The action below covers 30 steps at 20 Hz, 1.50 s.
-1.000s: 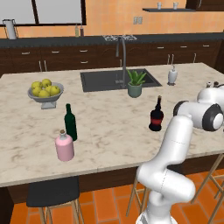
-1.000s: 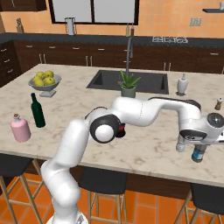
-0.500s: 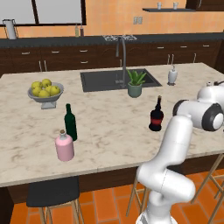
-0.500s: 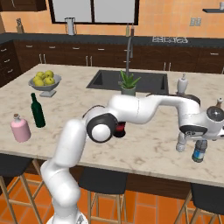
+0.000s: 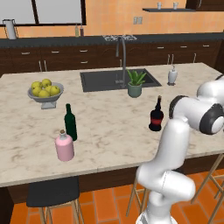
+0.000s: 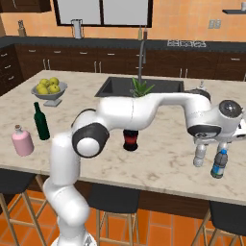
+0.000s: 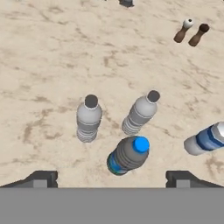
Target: Move the plastic bottles in the middle to the plastics group, and the glass bottles in the middle to the glass group.
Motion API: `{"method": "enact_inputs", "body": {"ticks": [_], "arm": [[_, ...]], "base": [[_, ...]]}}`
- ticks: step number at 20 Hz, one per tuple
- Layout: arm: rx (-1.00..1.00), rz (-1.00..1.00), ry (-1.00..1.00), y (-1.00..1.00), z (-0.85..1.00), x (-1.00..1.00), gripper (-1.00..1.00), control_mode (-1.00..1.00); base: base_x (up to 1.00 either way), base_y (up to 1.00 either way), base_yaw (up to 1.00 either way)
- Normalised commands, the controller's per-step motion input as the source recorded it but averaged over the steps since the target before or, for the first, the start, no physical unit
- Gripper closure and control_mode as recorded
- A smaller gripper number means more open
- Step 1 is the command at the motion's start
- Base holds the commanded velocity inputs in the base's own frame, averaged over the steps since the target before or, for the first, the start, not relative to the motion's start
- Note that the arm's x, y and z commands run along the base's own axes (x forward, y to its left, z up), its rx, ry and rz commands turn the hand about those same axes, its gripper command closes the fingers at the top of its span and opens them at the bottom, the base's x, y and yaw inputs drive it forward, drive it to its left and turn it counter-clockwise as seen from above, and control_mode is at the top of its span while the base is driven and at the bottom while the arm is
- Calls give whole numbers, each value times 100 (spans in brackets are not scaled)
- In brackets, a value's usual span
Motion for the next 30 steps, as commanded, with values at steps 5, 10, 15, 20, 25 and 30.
{"method": "enact_inputs", "body": {"ticks": [5,10,15,20,25,30], "arm": [[-13,0,-12,100,15,-15,-100,-100],[-5,0,-14,100,0,-20,-100,-100],[-3,6,-8,83,0,-26,-100,-100],[0,9,-3,89,23,-8,-100,-100],[6,-7,-4,90,78,0,-100,-100],[1,-21,12,96,65,0,-100,-100]], "base": [[0,0,0],[0,0,0],[0,0,0],[0,0,0],[0,0,0],[0,0,0]]}}
